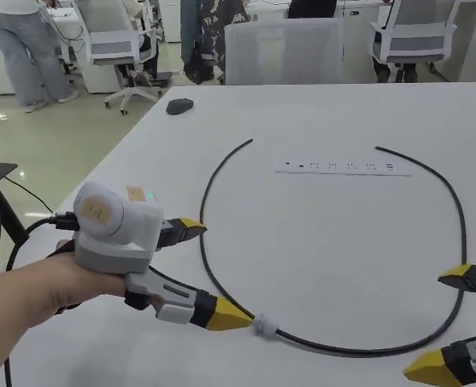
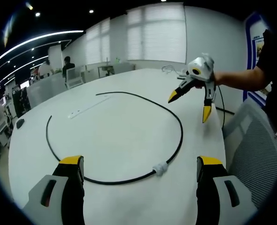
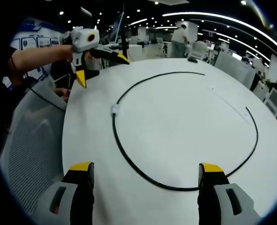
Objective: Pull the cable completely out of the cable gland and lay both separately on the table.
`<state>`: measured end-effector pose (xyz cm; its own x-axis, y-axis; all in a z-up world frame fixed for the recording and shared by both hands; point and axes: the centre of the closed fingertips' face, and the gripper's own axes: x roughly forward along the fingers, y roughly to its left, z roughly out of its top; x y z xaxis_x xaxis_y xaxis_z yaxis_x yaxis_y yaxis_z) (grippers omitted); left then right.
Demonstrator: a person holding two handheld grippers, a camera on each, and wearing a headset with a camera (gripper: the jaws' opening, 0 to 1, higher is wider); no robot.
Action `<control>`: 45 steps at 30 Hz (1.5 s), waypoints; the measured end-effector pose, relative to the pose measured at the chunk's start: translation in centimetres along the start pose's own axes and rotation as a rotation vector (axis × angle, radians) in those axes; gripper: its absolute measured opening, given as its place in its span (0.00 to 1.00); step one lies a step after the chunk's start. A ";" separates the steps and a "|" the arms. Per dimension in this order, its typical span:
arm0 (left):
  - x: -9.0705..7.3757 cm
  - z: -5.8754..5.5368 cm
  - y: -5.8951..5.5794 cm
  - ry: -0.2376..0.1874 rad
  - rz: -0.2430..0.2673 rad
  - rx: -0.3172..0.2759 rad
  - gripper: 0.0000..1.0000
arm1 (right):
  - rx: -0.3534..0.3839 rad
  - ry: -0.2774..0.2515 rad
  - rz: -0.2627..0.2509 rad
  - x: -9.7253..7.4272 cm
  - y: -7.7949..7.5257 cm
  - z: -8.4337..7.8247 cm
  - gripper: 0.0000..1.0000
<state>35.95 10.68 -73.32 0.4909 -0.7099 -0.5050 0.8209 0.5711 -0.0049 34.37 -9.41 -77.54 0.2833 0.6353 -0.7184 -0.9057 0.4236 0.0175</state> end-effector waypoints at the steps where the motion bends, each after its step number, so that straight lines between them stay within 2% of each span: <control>1: 0.0 0.0 0.0 0.000 0.000 -0.003 1.00 | 0.001 -0.002 0.004 0.1 0.1 0.1 0.92; 5: -0.2 0.0 0.3 -0.002 0.013 -0.001 1.00 | -0.013 0.002 0.012 0.7 0.5 0.4 0.92; 8: -0.3 0.1 0.2 0.011 0.028 0.064 1.00 | -0.032 0.011 0.006 1.2 0.5 0.5 0.92; 12: -0.2 0.1 -0.1 0.004 0.016 0.058 0.99 | -0.029 0.001 0.008 1.8 0.6 1.1 0.88; 15: -0.1 -0.4 0.1 0.012 0.013 0.048 0.99 | -0.016 -0.058 -0.018 2.0 0.4 2.7 0.81; 16: -0.1 -0.5 0.2 0.013 0.013 0.044 0.99 | -0.002 -0.095 -0.021 2.2 0.4 3.5 0.81; 18: 0.1 -0.8 0.2 0.015 0.012 0.033 0.99 | 0.015 -0.124 0.018 2.8 1.3 4.3 0.78; 21: 0.5 -1.2 -0.2 0.025 0.006 0.030 0.99 | -0.026 -0.107 0.058 4.3 2.6 4.6 0.69; 23: 0.7 -1.9 -0.6 0.054 -0.011 0.005 0.99 | -0.052 -0.106 0.079 5.4 3.7 5.1 0.63; 24: 0.8 -2.0 -0.7 0.055 -0.014 0.013 0.99 | -0.054 -0.115 0.094 5.8 4.2 5.6 0.62; 26: 0.8 -2.4 -0.8 0.071 -0.011 0.032 0.99 | -0.054 -0.093 0.110 6.9 5.2 6.0 0.54; 27: 0.7 -2.5 -0.9 0.074 -0.015 0.025 0.99 | -0.081 -0.101 0.125 7.6 6.0 6.4 0.49; 29: 0.7 -2.6 -1.1 0.073 -0.020 0.024 0.99 | -0.087 -0.087 0.134 8.6 6.8 6.5 0.40; 32: 0.6 -2.6 -1.5 0.070 -0.027 0.020 0.99 | -0.108 -0.079 0.144 10.2 7.9 6.6 0.32; 34: 0.7 -2.7 -1.9 0.067 -0.038 0.020 0.99 | -0.115 -0.077 0.154 11.0 8.3 6.8 0.29; 35: 0.6 -3.1 -2.0 0.088 -0.048 0.021 0.99 | -0.112 -0.072 0.158 11.4 8.4 6.8 0.30; 37: 0.6 -3.4 -1.9 0.095 -0.040 0.032 0.99 | -0.103 -0.067 0.164 12.1 8.6 7.0 0.31; 39: 0.3 -3.6 -1.9 0.083 -0.034 0.009 0.99 | -0.094 -0.071 0.156 12.5 8.5 7.4 0.26; 42: -0.1 -3.6 -2.0 0.061 -0.026 -0.007 0.99 | -0.090 -0.091 0.121 13.1 8.2 7.9 0.27; 44: -0.2 -3.3 -2.0 0.029 -0.019 -0.021 0.99 | -0.096 -0.083 0.125 13.4 8.3 7.8 0.25; 45: -0.3 -3.4 -1.7 0.026 -0.003 -0.016 0.99 | -0.110 -0.071 0.117 13.5 8.3 7.6 0.23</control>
<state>33.43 11.28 -76.07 0.4800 -0.7008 -0.5276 0.8178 0.5752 -0.0200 33.07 7.65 -81.83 0.1922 0.7218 -0.6649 -0.9616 0.2737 0.0192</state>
